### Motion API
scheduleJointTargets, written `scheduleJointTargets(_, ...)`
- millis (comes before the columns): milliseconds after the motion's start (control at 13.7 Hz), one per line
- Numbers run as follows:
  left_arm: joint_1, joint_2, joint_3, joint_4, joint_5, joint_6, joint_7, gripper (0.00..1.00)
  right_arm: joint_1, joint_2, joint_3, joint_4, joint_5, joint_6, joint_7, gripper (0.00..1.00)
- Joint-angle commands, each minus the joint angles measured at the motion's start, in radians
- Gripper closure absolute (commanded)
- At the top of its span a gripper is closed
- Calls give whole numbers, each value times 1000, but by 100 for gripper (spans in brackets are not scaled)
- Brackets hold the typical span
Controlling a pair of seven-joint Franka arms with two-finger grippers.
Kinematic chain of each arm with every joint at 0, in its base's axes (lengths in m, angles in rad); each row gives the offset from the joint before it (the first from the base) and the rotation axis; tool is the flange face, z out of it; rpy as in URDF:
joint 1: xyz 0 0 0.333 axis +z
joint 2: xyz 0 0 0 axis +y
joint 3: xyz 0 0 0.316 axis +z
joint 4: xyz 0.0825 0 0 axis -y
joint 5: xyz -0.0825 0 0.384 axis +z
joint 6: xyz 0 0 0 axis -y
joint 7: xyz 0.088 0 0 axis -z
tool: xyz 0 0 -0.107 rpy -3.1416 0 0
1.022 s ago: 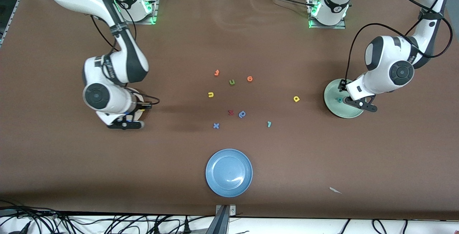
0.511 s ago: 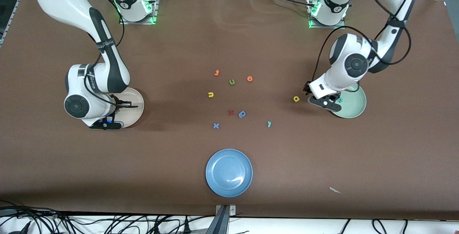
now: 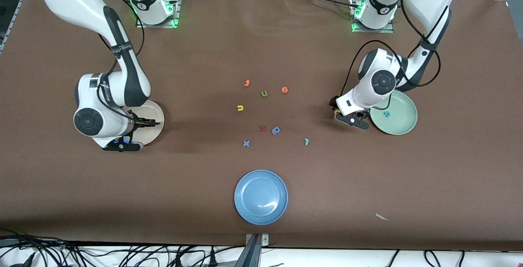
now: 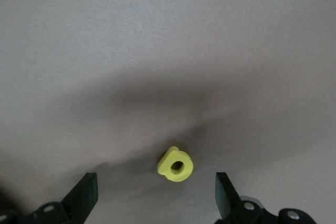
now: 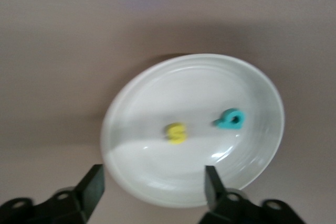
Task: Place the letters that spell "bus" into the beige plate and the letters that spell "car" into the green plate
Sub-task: 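Grasp the yellow c with the right gripper while the left gripper grasps the yellow d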
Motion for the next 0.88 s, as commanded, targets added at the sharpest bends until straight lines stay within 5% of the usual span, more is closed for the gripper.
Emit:
scheduleJointTargets(0, -30, 17, 2, 3, 9, 9, -33, 1, 105, -11, 33, 86, 18, -74, 168, 2)
scheduleJointTargets(292, -30, 26, 2, 4, 13, 9, -52, 13, 193, 4, 118, 92, 89, 16, 441, 2)
scheduleJointTargets(438, -33, 28, 2, 3, 13, 21, -50, 19, 252, 38, 127, 91, 90, 96, 503, 3)
scheduleJointTargets(657, -35, 28, 2, 4, 15, 21, -41, 42, 345, 102, 126, 81, 90, 201, 556, 6)
scheduleJointTargets(803, -35, 28, 2, 6, 32, 21, -41, 45, 369, 133, 127, 75, 90, 251, 557, 6)
